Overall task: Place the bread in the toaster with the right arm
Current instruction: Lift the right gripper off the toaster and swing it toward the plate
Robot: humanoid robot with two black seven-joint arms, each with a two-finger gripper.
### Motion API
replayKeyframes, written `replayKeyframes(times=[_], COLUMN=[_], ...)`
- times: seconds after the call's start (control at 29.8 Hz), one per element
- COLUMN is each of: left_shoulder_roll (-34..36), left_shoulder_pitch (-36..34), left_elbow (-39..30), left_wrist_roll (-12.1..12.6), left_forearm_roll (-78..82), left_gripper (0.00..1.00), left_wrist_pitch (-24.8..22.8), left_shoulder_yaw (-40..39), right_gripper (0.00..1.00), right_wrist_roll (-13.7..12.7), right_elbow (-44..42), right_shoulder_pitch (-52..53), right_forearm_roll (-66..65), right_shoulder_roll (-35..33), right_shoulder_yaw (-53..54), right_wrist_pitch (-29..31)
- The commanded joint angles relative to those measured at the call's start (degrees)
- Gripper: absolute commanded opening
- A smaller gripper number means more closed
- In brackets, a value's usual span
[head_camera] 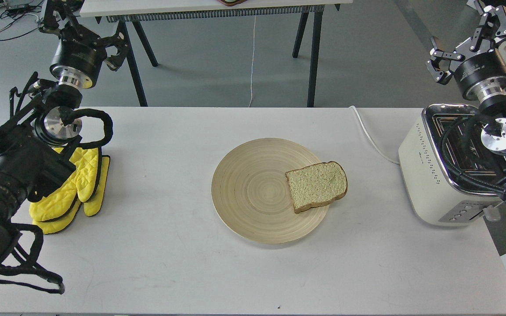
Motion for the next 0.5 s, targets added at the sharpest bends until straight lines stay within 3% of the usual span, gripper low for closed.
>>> replayKeyframes(times=[0.0,0.17,0.3,0.47], left_shoulder_roll=[0.0,0.2,0.0,0.0], left_shoulder_pitch=[0.0,0.0,0.0,0.1], left_elbow=[0.1,0.1,0.1,0.2], left_wrist_roll=[0.0,0.0,0.0,0.0], left_forearm_roll=[-0.1,-0.1,-0.1,-0.1], left_gripper=[1.00,1.00,1.00,1.00], left_wrist_pitch=[0.0,0.0,0.0,0.0], left_shoulder_yaw=[0.2,0.2,0.1,0.0], right_gripper=[0.98,0.98,0.98,0.98], right_wrist_roll=[0.1,0.1,0.4,0.6], right_elbow=[0.2,3.1,11.9,26.4], right_shoulder_pitch=[0.0,-0.2,-3.4,-8.2], right_forearm_roll=[0.0,0.0,-0.2,-4.5], right_shoulder_roll=[0.1,0.0,-1.8,-8.3], right_shoulder_yaw=[0.0,-1.3,-7.4,-14.4], right_wrist_pitch=[0.1,-0.1,-1.4,-10.9])
